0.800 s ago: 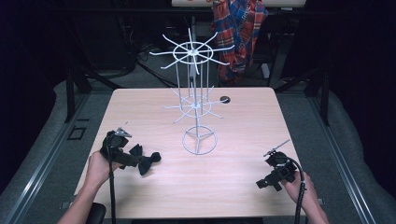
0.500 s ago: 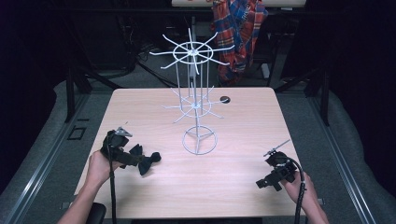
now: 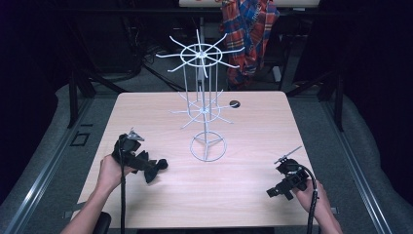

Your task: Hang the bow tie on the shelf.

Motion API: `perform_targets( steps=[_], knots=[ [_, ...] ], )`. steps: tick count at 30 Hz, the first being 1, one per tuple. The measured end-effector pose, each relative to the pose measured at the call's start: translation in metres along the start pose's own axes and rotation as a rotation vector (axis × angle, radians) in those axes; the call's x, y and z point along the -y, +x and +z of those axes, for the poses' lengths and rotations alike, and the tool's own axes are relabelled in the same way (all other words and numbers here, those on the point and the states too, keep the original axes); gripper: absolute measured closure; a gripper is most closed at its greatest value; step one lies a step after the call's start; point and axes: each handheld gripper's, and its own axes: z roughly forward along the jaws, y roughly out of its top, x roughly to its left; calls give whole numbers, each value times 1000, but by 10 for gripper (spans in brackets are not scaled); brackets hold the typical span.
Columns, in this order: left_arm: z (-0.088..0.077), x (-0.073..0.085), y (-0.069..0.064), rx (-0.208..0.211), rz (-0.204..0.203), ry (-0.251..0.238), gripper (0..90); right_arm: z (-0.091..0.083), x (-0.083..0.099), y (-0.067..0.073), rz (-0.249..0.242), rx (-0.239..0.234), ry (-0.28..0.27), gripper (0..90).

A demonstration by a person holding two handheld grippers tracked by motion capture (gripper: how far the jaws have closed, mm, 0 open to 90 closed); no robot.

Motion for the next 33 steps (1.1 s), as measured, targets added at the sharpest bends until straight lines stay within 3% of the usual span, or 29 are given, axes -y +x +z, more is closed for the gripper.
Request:
perform_targets(
  steps=[8, 9, 10, 12, 19, 26, 33],
  knots=[
    [17, -9, -6, 39, 31, 38, 7, -1, -1, -2, -27, 0, 24, 153],
    [19, -10, -7, 51, 42, 44, 28, 0, -1, -1, -23, -2, 21, 154],
    [21, -11, -8, 50, 50, 48, 105, 1, -1, -1, -25, 0, 11, 153],
    [25, -13, -9, 67, 57, 58, 130, 0, -2, -1, -25, -6, 27, 154],
    [31, -14, -7, 107, 42, 65, 312, 1, -1, -2, -20, -4, 25, 154],
    [40, -21, -10, 137, 58, 92, 403, 1, -1, -2, -26, -4, 31, 154],
    [55, -29, -15, 140, 87, 167, 499, 0, 0, -2, -21, 1, 27, 153]
  ],
)
